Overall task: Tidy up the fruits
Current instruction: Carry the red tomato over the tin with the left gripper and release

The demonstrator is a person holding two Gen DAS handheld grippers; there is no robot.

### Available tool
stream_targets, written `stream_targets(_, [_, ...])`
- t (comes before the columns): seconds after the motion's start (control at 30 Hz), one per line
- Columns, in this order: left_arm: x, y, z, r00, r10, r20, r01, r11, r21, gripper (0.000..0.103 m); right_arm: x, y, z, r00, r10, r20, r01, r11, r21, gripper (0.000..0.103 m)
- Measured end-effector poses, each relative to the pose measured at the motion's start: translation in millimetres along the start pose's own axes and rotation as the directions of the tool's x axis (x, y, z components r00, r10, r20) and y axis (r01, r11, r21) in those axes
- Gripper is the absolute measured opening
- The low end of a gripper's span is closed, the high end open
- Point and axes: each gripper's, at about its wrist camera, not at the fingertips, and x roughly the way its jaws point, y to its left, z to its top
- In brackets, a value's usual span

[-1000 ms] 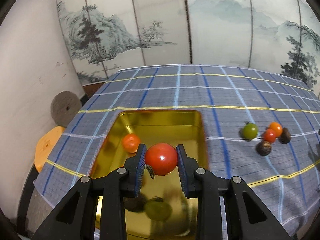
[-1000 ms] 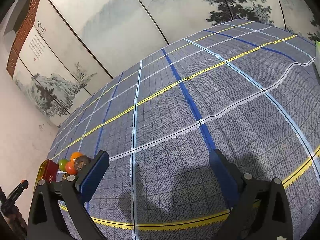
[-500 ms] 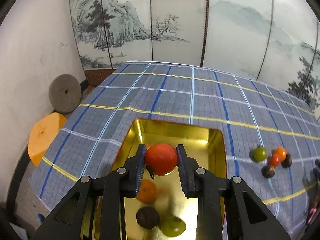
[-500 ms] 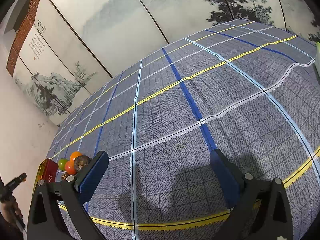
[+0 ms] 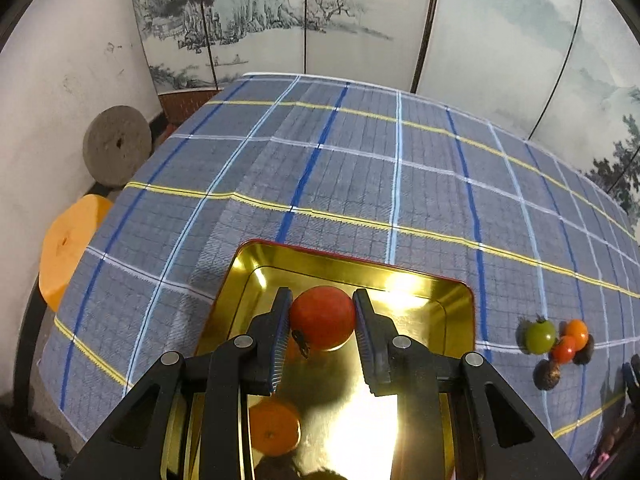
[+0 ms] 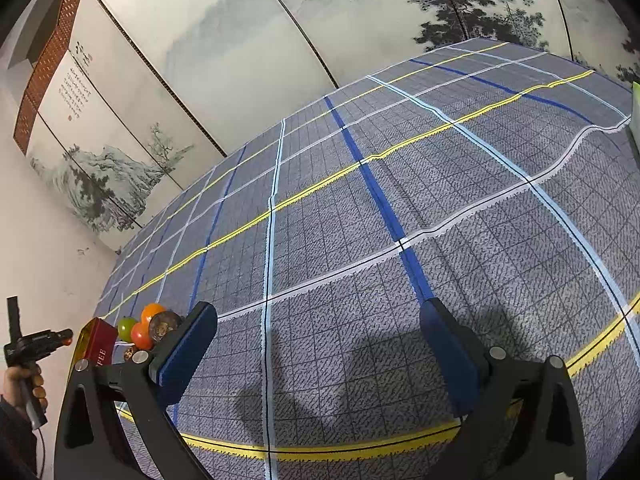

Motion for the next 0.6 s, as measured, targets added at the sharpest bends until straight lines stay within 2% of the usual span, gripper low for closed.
stream_targets(0.23, [30.9,2.9,10.1,0.997,0.043,-0.056,-0.043,0.999,0.003,0.031,0.0,0.1,0.1,1.0,0.0,0.0,0.0,1.0,0.0,0.101])
stream_targets(0.6, [69.2,13.1,4.1,0.989,0.089,-0.118,-0.089,0.996,0.008,0.032,0.2,0.3,0.4,1.0,-0.001,0.0,0.001,1.0,-0.001,0.102])
